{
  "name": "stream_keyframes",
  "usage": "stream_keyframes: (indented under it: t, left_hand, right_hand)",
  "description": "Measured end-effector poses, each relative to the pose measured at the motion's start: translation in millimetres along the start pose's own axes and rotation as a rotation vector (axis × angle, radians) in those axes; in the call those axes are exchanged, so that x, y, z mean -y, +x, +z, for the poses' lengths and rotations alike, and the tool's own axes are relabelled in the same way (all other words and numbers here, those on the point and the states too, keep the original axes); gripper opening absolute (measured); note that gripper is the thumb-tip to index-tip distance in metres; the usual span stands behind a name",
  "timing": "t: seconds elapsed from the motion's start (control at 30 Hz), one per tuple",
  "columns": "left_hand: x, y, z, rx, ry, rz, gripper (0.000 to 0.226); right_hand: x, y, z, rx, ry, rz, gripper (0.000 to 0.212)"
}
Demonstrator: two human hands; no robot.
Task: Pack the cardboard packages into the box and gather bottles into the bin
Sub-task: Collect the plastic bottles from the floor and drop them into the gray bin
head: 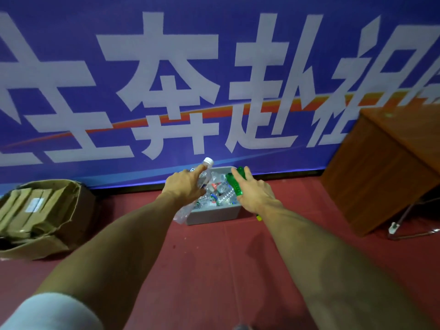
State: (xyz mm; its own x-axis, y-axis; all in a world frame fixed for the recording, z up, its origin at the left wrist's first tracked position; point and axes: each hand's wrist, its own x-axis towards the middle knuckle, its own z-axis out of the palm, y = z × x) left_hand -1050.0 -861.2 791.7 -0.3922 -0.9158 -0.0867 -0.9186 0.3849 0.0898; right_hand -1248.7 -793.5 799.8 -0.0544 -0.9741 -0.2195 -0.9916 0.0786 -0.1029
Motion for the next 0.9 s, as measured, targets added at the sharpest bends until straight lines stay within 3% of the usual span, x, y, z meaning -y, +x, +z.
stream_keyframes:
  t: [0.3,0.47,0.63,0.9]
  left_hand:
    - [21.2,161.4,26.5,0.086,-0.045,-0.04,0.077]
    - [34.2,263.1,79.1,0.131,-0.074,-0.069,0.077]
    - [45.3,344.3,188.2,0.152,-0.151,-0.078,0.079]
    - [77.3,426.9,422.2,0.169,-0.244,-0.101,0.083]
  right_hand:
    - [-38.0,174.8,5.1,0.059,0.035,-0.015,0.085]
    - [-68.9,280.2,43.4,0.09,0.069,-0.001,0.085]
    - [-103.4,371.8,138.2,0.129,0.082,0.07,0.085]
    - [-130.2,483.1,358.8,0.107,0.153,0.13,0.089]
